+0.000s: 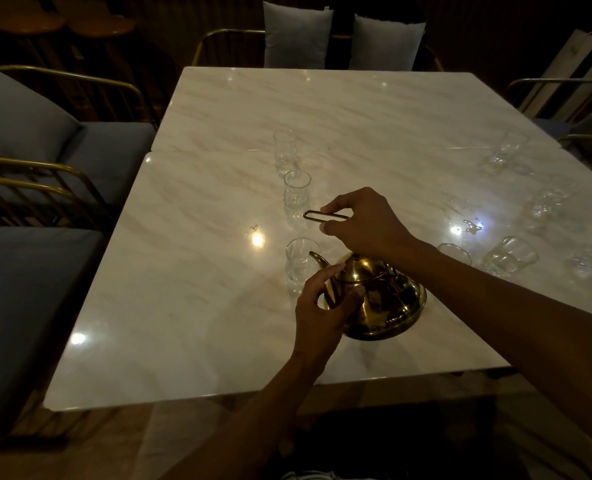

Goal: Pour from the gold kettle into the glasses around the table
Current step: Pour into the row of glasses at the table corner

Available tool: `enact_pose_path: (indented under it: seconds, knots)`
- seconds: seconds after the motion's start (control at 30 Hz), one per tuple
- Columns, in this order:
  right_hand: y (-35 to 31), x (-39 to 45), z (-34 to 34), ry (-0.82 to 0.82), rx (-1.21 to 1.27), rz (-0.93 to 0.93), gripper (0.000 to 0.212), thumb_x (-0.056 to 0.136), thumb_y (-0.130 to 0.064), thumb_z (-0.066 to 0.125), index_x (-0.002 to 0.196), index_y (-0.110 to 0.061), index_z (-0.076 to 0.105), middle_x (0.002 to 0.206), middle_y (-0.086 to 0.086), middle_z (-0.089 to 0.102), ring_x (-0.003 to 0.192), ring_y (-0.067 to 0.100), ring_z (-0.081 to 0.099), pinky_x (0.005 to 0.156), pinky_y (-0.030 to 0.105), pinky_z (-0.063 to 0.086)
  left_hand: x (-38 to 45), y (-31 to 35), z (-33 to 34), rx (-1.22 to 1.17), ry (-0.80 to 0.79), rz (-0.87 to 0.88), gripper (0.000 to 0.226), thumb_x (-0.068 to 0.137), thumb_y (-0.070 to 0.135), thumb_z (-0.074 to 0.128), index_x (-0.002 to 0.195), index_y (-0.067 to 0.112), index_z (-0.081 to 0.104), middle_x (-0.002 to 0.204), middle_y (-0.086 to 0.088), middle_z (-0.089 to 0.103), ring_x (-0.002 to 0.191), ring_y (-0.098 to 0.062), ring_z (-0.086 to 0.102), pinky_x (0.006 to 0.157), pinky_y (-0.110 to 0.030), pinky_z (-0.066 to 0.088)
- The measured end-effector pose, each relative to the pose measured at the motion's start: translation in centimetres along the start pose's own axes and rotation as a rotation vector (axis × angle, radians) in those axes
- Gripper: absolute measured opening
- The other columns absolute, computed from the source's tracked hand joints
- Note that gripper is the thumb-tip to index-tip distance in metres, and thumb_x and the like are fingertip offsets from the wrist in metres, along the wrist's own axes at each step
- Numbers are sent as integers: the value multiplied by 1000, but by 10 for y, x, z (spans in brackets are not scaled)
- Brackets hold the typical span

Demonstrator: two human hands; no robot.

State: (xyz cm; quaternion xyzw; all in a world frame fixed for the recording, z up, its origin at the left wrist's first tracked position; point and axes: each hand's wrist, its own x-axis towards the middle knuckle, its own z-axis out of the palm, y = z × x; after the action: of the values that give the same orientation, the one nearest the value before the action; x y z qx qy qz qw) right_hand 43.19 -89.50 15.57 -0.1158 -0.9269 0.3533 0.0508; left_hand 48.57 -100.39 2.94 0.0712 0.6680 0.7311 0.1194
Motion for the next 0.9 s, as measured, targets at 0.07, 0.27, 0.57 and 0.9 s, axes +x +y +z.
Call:
enact_pose_path:
  seconds: [0.07, 0.27, 0.57, 0.9]
  knots:
    - [-1, 0, 0, -6, -8, 2, 31, 82, -22, 74, 112, -14, 72, 129, 6, 61, 110, 18, 60, 62, 11, 36, 0, 1, 0, -9, -3, -2, 42, 83, 30, 76, 123, 35, 64, 124, 23, 62, 120, 2, 52, 107, -36, 45]
    - [-4, -1, -3, -12, -23, 9, 31, 82, -23, 74, 113, -15, 71, 122, 5, 65, 104, 24, 65, 50, -2, 32, -1, 3, -1, -9, -11, 9, 44, 83, 29, 76, 126, 32, 63, 128, 16, 62, 123, 0, 52, 106, -30, 45]
    - [-5, -1, -1, -9, -46, -20, 32, 83, -23, 73, 114, -15, 70, 123, 5, 65, 104, 24, 65, 51, -4, 35, -2, 2, -1, -18, 5, 3, 46, 82, 31, 77, 125, 35, 62, 131, 14, 60, 126, -8, 51, 107, -45, 46]
    - [8, -6, 8, 14, 18, -22, 30, 84, -21, 73, 112, -15, 70, 128, 2, 62, 100, 24, 67, 53, -6, 37, -5, -4, -3, 5, 23, 26, 43, 81, 27, 77, 123, 29, 65, 126, 10, 64, 121, -6, 55, 105, -39, 48]
